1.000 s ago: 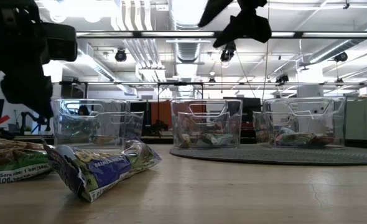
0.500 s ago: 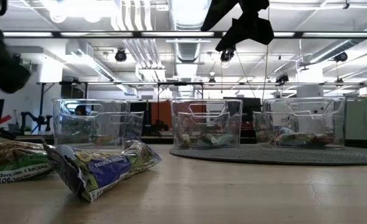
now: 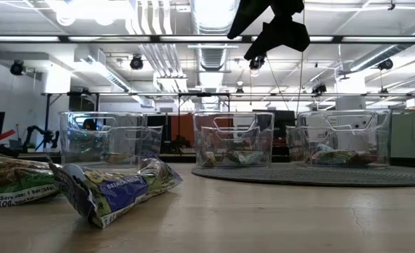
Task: Pick and place Granola Bars by type
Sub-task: Put the yellow granola bar into the middle transparent bin, then put the red granola bar into the right transparent bin
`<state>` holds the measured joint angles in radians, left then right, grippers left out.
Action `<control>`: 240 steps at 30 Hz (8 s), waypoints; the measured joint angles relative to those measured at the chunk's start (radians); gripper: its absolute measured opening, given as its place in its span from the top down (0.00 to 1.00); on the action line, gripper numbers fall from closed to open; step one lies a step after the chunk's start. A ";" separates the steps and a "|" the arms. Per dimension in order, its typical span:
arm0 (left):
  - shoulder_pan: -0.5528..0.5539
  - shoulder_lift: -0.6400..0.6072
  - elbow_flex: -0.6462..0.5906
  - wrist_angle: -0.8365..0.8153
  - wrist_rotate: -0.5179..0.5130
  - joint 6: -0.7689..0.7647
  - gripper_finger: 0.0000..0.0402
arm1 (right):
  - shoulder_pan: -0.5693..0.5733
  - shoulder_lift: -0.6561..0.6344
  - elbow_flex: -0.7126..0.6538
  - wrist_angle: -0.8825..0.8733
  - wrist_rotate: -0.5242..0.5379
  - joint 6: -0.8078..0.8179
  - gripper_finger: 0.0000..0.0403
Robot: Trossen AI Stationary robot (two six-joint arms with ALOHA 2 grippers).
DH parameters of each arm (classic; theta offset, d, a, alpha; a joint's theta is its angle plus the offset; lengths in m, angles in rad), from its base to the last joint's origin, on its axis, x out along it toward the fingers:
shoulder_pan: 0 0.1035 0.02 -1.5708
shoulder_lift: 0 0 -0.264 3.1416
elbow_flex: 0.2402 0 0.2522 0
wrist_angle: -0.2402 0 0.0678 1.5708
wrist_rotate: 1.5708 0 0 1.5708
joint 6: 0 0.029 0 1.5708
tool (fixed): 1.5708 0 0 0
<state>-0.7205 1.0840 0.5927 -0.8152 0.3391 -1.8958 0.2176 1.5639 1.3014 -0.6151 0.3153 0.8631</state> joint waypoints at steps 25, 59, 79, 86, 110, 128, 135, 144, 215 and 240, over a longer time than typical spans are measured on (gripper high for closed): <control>-0.141 0.110 -0.009 0.027 0.008 -0.347 0.63 | -0.005 0.003 -0.025 -0.001 0.081 -0.011 0.43; -0.138 0.280 -0.008 0.135 0.018 -0.247 0.78 | -0.029 0.003 -0.068 0.000 0.078 -0.011 0.43; -0.114 -0.127 0.006 0.103 -1.037 -0.207 0.89 | -0.036 0.003 -0.068 0.031 0.073 -0.026 0.43; -0.114 -0.319 0.006 0.365 -1.446 0.367 0.89 | -0.043 0.003 -0.068 0.125 0.020 -0.026 0.43; 0.291 -0.355 -0.044 0.971 -1.067 1.137 0.89 | -0.165 0.024 -0.075 0.540 -0.374 -0.109 0.47; 0.701 -0.153 -0.044 1.308 -0.384 1.176 0.89 | -0.140 0.024 -0.072 0.629 -0.399 -0.084 0.48; 0.706 -0.052 -0.045 1.526 -0.302 1.170 0.89 | -0.135 0.024 -0.072 0.653 -0.396 -0.089 0.48; 0.708 0.007 -0.045 1.540 -0.288 1.168 0.89 | -0.131 0.024 -0.072 0.704 -0.392 -0.040 0.40; 0.875 0.027 0.057 0.955 -0.336 1.139 0.52 | -0.370 0.014 -0.071 0.301 -0.104 0.185 0.81; 0.689 -0.051 0.056 0.772 -0.332 1.138 0.52 | -0.571 0.120 -0.069 0.248 -0.267 0.177 0.55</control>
<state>-0.0314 1.0332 0.6491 -0.0430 0.0071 -0.7582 -0.3536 1.6838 1.2327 -0.3676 0.0479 1.0403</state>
